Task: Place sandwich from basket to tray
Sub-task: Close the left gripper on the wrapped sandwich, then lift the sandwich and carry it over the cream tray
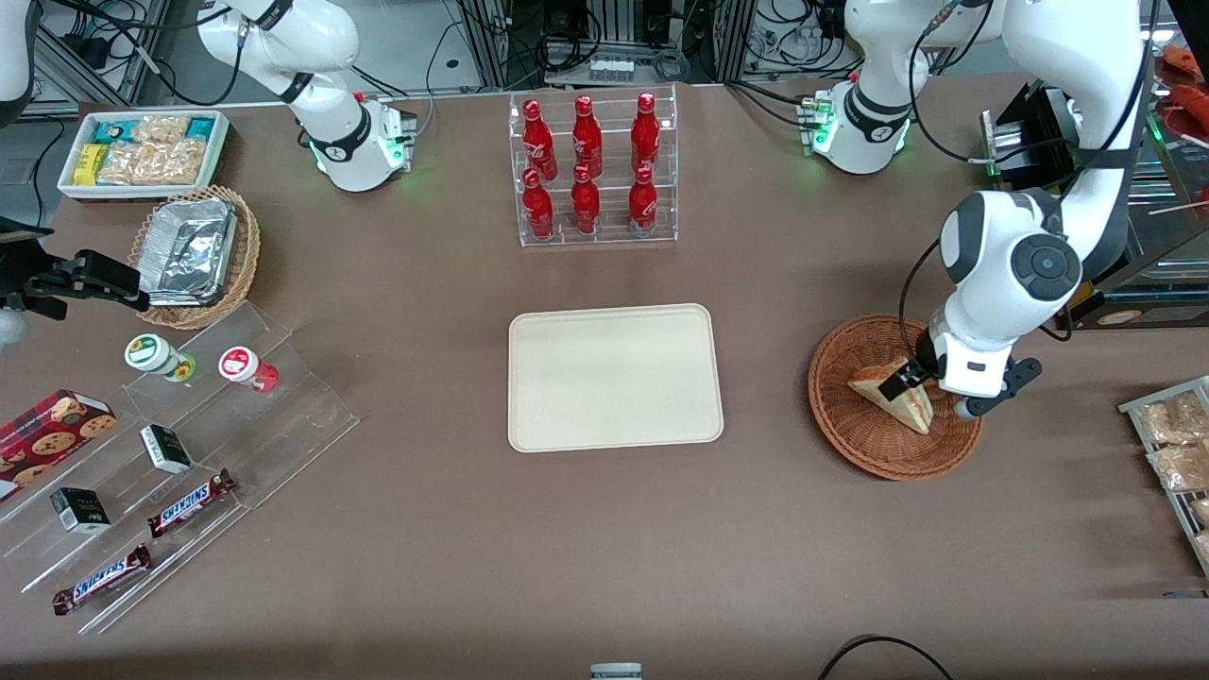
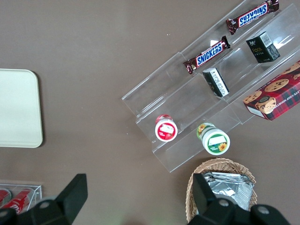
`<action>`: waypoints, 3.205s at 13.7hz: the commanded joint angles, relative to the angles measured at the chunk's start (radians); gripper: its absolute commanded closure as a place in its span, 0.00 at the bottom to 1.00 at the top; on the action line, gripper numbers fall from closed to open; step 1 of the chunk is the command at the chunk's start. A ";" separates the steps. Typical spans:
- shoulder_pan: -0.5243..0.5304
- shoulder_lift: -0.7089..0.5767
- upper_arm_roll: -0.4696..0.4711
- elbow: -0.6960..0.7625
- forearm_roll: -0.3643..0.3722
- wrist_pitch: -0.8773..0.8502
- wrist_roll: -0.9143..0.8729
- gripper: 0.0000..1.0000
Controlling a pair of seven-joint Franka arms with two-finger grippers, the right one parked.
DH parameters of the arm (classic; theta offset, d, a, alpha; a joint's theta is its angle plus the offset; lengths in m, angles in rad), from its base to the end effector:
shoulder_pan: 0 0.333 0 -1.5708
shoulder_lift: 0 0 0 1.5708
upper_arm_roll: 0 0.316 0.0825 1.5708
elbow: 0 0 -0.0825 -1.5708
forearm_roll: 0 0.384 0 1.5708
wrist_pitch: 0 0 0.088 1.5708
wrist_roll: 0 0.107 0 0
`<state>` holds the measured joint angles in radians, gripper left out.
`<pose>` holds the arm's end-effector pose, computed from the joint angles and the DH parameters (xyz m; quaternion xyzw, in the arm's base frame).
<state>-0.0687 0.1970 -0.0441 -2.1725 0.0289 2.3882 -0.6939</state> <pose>0.5562 -0.0625 0.3039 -0.9608 -0.2769 -0.0110 0.0015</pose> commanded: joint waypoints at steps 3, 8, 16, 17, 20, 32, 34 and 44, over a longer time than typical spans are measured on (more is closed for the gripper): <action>0.000 0.018 0.006 -0.040 0.016 0.051 -0.026 0.00; 0.003 0.048 0.009 -0.046 0.017 0.051 -0.026 0.00; 0.004 0.056 0.009 -0.017 0.017 0.042 -0.023 1.00; 0.004 0.050 0.009 -0.006 0.017 0.029 -0.021 1.00; -0.002 0.024 0.004 0.086 0.045 -0.128 -0.012 1.00; -0.265 0.036 -0.054 0.591 0.039 -0.655 -0.021 1.00; -0.319 0.064 -0.054 0.628 0.013 -0.652 -0.021 1.00; -0.578 0.363 -0.053 0.885 -0.018 -0.601 -0.098 1.00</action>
<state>-0.6066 0.4851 -0.1113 -1.3759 0.0128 1.7794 -0.7737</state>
